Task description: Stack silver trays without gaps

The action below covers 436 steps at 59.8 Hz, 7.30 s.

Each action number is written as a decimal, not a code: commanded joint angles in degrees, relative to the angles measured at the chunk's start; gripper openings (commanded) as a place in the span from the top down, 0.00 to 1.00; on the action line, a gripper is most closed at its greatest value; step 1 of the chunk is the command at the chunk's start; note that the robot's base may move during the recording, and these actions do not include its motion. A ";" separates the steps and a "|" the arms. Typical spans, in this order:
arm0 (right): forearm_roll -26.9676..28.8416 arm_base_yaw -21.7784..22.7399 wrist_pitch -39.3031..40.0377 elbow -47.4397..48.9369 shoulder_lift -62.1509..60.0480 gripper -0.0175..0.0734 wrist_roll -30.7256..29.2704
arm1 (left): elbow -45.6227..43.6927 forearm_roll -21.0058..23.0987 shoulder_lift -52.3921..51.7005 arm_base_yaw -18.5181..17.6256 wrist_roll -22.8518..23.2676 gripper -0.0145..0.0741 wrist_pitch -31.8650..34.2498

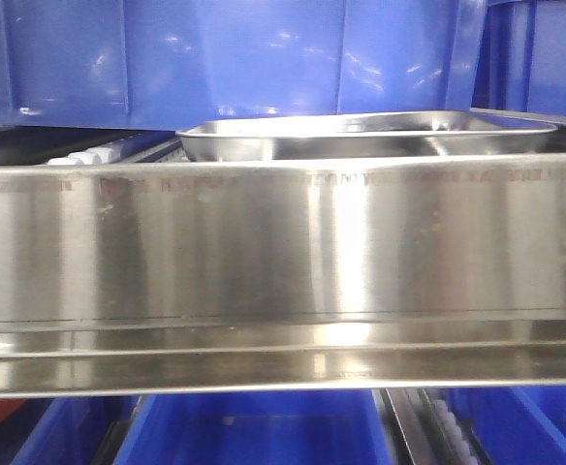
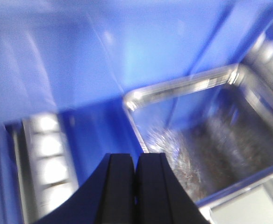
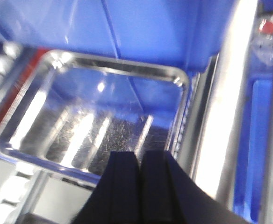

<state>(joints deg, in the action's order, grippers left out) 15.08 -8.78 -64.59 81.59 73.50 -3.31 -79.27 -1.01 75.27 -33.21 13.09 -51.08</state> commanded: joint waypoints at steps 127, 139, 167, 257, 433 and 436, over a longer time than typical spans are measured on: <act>-8.67 -5.18 3.89 0.49 24.47 0.39 8.30 | -4.91 0.70 23.76 -4.72 13.02 0.40 -1.99; -8.67 -5.18 3.74 0.49 24.60 0.39 8.30 | -4.91 0.70 24.03 -4.72 13.02 0.40 -1.88; -8.67 -5.18 3.87 0.49 24.60 0.39 8.30 | -4.91 1.34 24.02 -4.72 13.02 0.40 -0.23; -8.67 -5.18 5.42 0.49 24.60 0.89 8.30 | -4.91 4.73 27.00 -4.82 13.02 0.84 -0.40; -8.67 -5.18 24.45 14.94 11.61 0.90 8.30 | -17.95 -16.18 11.68 -1.89 13.02 0.84 16.21; -8.67 -5.18 24.45 14.94 11.61 0.90 8.30 | -17.95 -16.18 11.68 -1.89 13.02 0.84 16.21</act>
<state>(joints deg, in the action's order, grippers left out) 6.18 -13.68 -42.41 96.18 85.96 5.74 -96.39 -17.24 87.43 -35.32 26.36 -37.52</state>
